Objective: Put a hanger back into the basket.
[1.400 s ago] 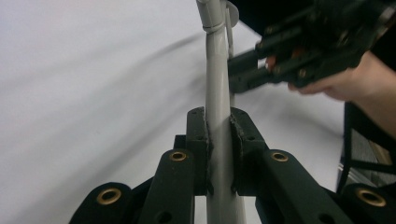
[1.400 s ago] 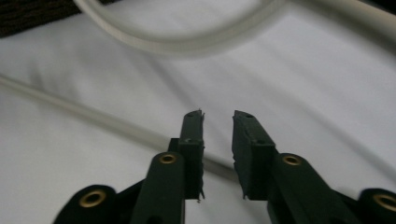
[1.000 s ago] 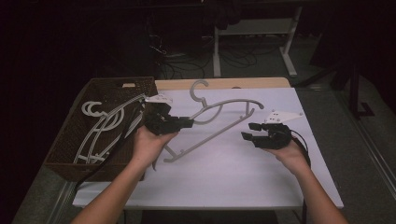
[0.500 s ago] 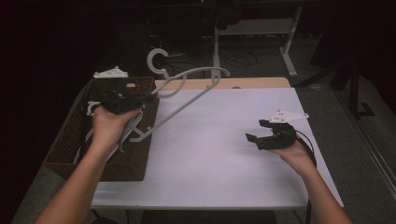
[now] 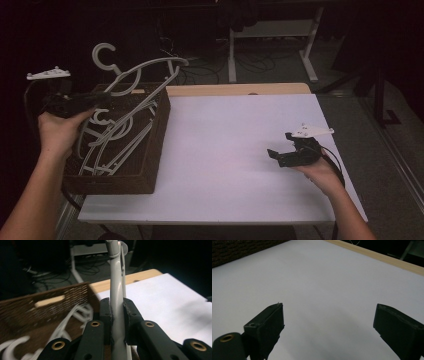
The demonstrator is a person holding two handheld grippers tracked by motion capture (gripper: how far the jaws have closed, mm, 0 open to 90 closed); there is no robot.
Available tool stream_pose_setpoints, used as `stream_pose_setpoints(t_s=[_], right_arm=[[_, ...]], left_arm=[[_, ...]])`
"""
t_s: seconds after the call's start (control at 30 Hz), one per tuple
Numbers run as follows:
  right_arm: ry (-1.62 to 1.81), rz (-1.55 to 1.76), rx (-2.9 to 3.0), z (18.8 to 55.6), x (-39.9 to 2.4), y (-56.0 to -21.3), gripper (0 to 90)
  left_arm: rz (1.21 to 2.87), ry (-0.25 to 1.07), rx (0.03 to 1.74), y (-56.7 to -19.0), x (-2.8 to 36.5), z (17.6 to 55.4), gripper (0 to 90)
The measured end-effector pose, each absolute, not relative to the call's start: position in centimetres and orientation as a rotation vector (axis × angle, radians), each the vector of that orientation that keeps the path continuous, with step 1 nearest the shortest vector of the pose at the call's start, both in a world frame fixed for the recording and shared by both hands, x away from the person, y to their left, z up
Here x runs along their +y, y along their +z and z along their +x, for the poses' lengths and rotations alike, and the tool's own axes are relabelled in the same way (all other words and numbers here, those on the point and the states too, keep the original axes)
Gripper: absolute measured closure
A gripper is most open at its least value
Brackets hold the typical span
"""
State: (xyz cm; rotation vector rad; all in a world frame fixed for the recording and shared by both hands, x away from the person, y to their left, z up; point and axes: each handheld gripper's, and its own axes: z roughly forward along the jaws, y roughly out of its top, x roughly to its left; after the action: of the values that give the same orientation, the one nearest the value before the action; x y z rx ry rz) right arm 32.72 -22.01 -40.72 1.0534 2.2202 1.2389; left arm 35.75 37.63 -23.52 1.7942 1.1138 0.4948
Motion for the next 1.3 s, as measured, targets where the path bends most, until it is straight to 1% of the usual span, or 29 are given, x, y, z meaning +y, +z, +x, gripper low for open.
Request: stream_pose_setpoints(t_s=[0.03,0.07,0.1,0.13,0.17,0.2,0.27,0.43,0.77,0.93,1.03,1.13,1.3], right_arm=[[1.239,1.053,2.220,32.7,-22.0,-40.7,8.7],[1.230,1.066,2.219,32.6,-22.4,-40.9,8.6],[1.226,1.068,2.217,32.6,-22.5,-41.0,8.5],[1.226,1.074,2.216,32.7,-22.6,-41.0,8.5],[1.226,1.074,2.216,32.7,-22.6,-41.0,8.5],[1.226,1.073,2.212,32.8,-22.7,-41.0,8.6],[1.216,1.072,2.215,32.8,-22.7,-41.1,8.6],[1.203,1.069,2.223,32.9,-22.6,-41.2,8.7],[1.186,1.073,2.225,33.1,-22.6,-41.3,8.8],[1.182,1.074,2.228,33.1,-22.6,-41.4,8.8],[1.179,1.072,2.231,33.2,-22.5,-41.4,8.9],[1.176,1.066,2.235,33.2,-22.4,-41.4,9.0],[1.176,1.069,2.235,33.3,-22.4,-41.4,9.0]], left_arm=[[1.794,0.495,1.114,-23.5,37.6,35.8,80.1],[1.795,0.496,1.138,-24.2,39.0,35.8,80.0],[1.795,0.496,1.138,-24.2,39.0,35.8,80.1],[1.780,0.502,1.173,-25.0,40.2,35.8,80.1],[1.780,0.502,1.173,-25.0,40.2,35.8,80.1],[1.767,0.499,1.203,-25.7,41.4,35.7,80.1],[1.769,0.488,1.215,-26.2,42.5,35.6,80.0],[1.770,0.479,1.251,-27.6,44.2,35.2,80.0],[1.797,0.406,1.298,-30.6,45.6,35.9,80.0],[1.825,0.407,1.294,-30.6,45.6,36.4,79.9],[1.816,0.432,1.273,-30.0,46.0,36.8,80.0],[1.826,0.400,1.279,-30.3,46.1,37.5,80.0],[1.785,0.361,1.278,-31.6,47.2,37.9,79.9]])
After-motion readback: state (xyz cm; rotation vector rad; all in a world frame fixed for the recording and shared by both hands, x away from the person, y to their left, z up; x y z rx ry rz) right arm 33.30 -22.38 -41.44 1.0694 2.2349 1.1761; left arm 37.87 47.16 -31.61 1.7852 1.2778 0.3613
